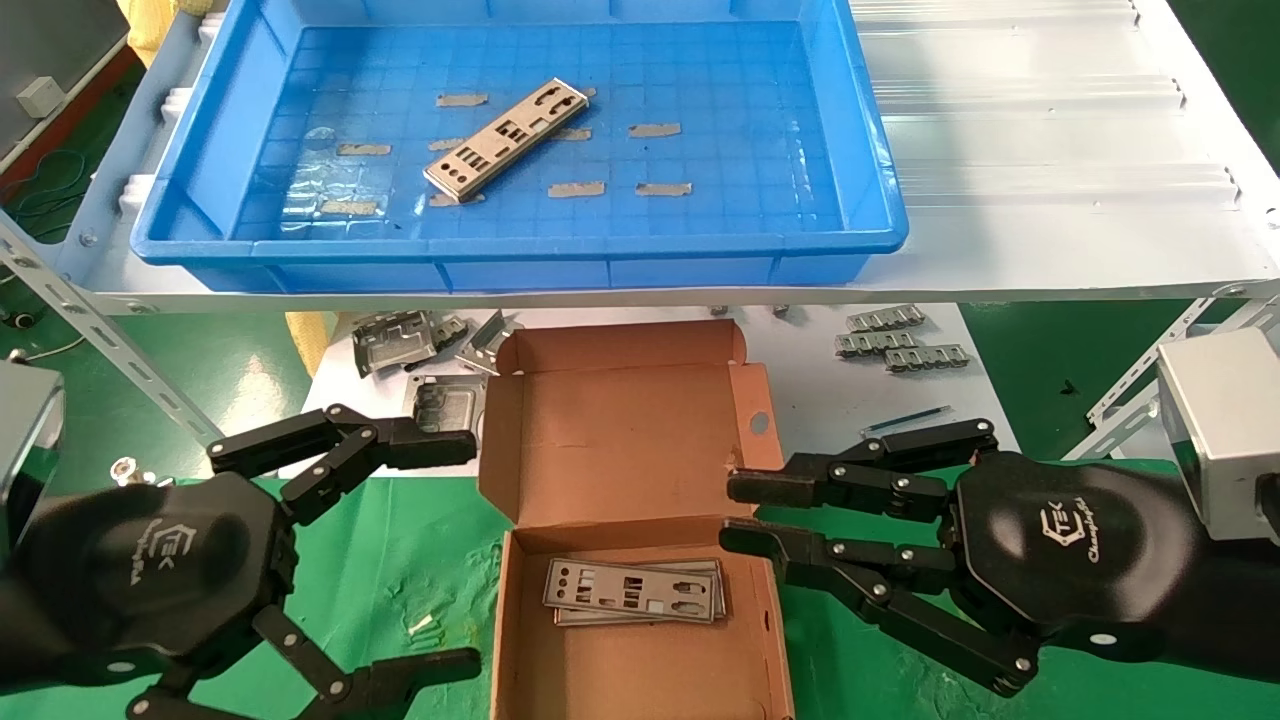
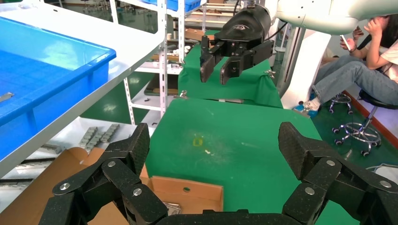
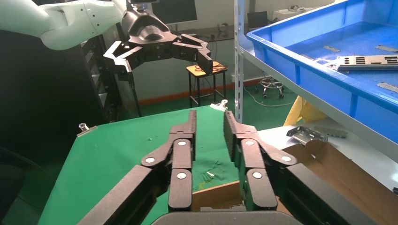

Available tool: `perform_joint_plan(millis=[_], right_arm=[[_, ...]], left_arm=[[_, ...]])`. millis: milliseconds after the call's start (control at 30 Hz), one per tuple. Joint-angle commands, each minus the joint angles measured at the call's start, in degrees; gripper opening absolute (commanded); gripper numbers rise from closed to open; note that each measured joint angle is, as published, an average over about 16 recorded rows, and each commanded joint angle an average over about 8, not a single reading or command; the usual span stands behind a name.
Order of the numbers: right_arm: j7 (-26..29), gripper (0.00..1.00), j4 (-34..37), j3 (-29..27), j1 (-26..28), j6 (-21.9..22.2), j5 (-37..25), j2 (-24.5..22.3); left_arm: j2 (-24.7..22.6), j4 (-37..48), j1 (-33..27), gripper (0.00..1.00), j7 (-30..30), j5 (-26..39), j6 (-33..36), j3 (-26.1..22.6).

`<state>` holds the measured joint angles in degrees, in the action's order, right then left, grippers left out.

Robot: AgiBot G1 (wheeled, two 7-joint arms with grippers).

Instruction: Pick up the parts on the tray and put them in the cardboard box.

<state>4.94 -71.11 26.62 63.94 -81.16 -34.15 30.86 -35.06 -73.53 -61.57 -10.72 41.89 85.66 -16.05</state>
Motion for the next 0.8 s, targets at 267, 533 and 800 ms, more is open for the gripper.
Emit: perform_joint_plan(millis=[267, 533, 800], right_arm=[[0.0, 0.0, 0.0, 0.0, 0.0, 0.0, 0.0, 0.0], [0.0, 0.0, 0.0, 0.0, 0.0, 0.0, 0.0, 0.0], [0.0, 0.0, 0.0, 0.0, 0.0, 0.0, 0.0, 0.0]], left_arm=[[0.0, 0.0, 0.0, 1.0, 0.0, 0.0, 0.0, 0.0], [0.0, 0.0, 0.0, 1.0, 0.0, 0.0, 0.0, 0.0], [0.13, -0.25, -0.51, 1.0, -0.25, 0.4, -0.34, -0.02]])
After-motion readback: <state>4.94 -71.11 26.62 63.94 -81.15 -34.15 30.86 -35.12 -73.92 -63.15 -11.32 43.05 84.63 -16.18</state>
